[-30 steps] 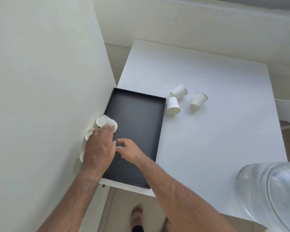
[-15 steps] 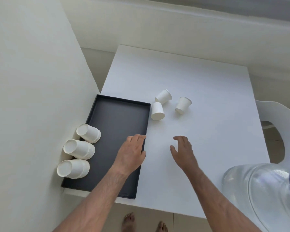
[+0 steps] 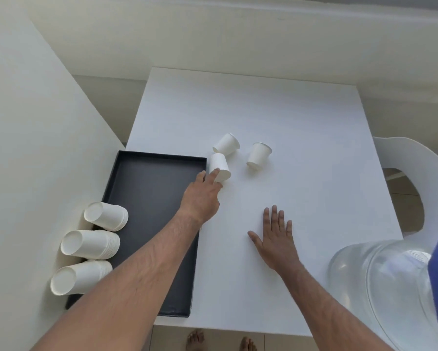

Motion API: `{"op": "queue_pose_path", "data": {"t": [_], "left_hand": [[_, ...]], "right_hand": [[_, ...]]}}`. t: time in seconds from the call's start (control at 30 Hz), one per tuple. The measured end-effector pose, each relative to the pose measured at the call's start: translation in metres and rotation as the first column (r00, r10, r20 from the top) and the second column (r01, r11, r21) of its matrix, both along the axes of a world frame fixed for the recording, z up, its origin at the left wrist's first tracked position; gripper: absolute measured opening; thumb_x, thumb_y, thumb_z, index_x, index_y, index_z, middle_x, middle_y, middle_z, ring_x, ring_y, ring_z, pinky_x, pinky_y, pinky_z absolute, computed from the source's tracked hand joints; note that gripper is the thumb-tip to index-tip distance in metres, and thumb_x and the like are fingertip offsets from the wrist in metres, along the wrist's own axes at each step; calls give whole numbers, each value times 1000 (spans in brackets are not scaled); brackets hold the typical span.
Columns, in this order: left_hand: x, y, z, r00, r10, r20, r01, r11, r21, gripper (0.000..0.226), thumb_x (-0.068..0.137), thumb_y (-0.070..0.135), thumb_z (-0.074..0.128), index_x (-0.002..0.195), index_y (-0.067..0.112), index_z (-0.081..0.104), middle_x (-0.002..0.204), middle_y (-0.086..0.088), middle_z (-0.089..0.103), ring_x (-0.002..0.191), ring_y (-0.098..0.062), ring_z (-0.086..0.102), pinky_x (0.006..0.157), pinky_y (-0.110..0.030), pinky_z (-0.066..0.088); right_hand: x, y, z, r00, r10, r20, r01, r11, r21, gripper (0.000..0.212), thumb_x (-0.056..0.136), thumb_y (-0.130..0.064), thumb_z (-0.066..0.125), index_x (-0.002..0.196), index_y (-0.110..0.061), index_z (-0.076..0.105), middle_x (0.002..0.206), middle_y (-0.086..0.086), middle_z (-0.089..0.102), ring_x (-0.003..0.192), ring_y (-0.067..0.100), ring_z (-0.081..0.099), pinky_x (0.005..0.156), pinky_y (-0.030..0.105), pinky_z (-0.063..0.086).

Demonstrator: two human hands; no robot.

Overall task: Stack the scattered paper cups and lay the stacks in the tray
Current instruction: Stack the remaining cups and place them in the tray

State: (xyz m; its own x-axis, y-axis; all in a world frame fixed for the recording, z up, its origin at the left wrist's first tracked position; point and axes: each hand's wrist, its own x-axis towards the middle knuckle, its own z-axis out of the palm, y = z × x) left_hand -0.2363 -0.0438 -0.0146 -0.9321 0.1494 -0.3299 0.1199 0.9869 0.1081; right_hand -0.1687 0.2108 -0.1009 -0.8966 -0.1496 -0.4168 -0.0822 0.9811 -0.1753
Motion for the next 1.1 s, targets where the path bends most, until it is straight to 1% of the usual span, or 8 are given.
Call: {"op": "queue_pose_path", "data": {"t": [0.2, 0.37, 0.5, 0.6, 0.73, 0.83, 0.93, 1.1], "left_hand": [[-20, 12, -5, 992, 5, -125, -22, 990, -136, 46, 98, 20, 53, 143, 20, 60, 172, -4, 24, 145, -35, 35, 96, -40, 53], [-37, 15, -14, 997, -27, -68, 17, 989, -148, 59, 103, 22, 49, 162, 20, 41, 180, -1, 8, 163, -40, 12, 122, -49, 37], [-35, 21, -13, 997, -21, -71, 11, 991, -136, 69, 105, 21, 48, 169, 10, 25, 180, 1, 8, 163, -38, 14, 126, -48, 34], [-19, 28, -7, 988, 35, -148, -40, 999, -29, 69, 103, 23, 54, 167, 7, 30, 178, 0, 19, 159, -33, 27, 120, -43, 41], [26, 43, -2, 951, 198, -238, -133, 956, 262, 56, 100, 22, 65, 153, 5, 54, 161, -5, 50, 139, -30, 50, 112, -42, 48], [56, 57, -2, 928, 357, -110, -270, 844, 462, 46, 99, 19, 66, 144, 8, 63, 150, -2, 59, 137, -26, 51, 118, -39, 43], [73, 67, -1, 891, 452, 53, -394, 708, 586, 38, 100, 22, 60, 138, 17, 65, 141, 12, 57, 133, -16, 53, 113, -39, 48], [76, 72, 2, 914, 401, 66, -351, 698, 624, 34, 102, 28, 57, 136, 25, 63, 141, 21, 53, 129, -8, 55, 107, -35, 52]], "right_hand": [[-1, 5, 3, 1000, 0, 9, 0, 999, -50, 88, 107, -66, 22, 166, -16, -20, 172, 5, -29, 161, 25, -23, 132, 49, -8], [-3, 8, 6, 999, 5, 38, -2, 997, -78, 86, 108, -65, 21, 166, -17, -20, 172, 4, -30, 161, 24, -24, 132, 47, -9], [-5, 10, 10, 999, -3, 50, 8, 994, -105, 83, 109, -61, 25, 168, -18, -15, 174, 2, -26, 162, 23, -21, 132, 45, -8], [-11, 6, 18, 995, -100, 28, 104, 970, -221, 76, 110, -48, 40, 169, -16, 5, 178, 2, -8, 165, 22, -5, 133, 44, 0], [-22, -2, 35, 974, -216, -61, 156, 845, -511, 77, 101, -27, 67, 165, -21, 26, 173, -6, 20, 160, 13, 20, 127, 31, 21], [-24, -10, 46, 985, -154, -78, 72, 776, -626, 92, 91, -28, 81, 165, -26, 27, 169, -15, 26, 154, 1, 23, 125, 24, 20], [-22, -18, 55, 993, -108, -38, 54, 732, -679, 96, 84, -40, 86, 162, -33, 30, 164, -24, 33, 150, -6, 30, 124, 25, 23], [-12, -21, 60, 981, -196, -7, 130, 675, -726, 80, 82, -42, 85, 150, -40, 43, 142, -41, 48, 130, -21, 42, 115, 33, 38]]}}
